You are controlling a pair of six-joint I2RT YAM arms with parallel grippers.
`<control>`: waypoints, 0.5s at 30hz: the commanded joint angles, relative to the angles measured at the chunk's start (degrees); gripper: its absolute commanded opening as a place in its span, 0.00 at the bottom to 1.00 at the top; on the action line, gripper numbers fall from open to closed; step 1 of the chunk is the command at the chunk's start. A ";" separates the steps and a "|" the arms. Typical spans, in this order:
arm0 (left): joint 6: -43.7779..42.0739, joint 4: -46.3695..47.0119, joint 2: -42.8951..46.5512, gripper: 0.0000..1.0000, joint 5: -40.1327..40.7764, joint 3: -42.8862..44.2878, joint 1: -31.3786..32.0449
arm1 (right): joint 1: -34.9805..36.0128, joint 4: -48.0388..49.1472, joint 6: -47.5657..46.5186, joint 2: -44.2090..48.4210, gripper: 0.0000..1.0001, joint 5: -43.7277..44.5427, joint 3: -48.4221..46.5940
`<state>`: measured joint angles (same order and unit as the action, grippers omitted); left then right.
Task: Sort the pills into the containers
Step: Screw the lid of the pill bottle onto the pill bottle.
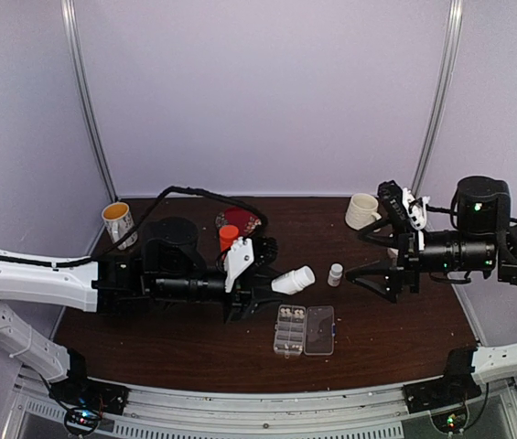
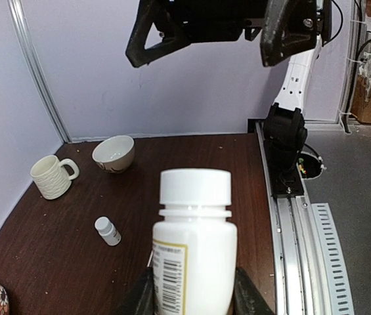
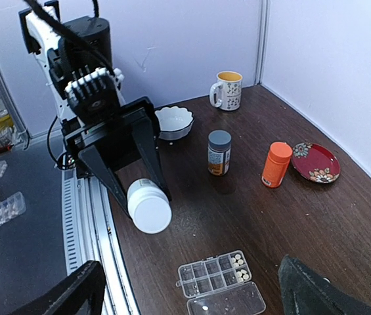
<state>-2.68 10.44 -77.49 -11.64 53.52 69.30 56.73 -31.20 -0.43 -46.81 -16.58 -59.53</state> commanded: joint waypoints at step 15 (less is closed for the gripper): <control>4.24 3.80 2.04 0.00 -4.61 -0.96 -0.30 | -0.22 0.45 -17.24 -2.33 0.89 -7.64 -0.73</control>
<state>-0.01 10.72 -77.14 -14.81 52.97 69.30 56.73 -32.99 -13.96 -49.56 -21.96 -60.49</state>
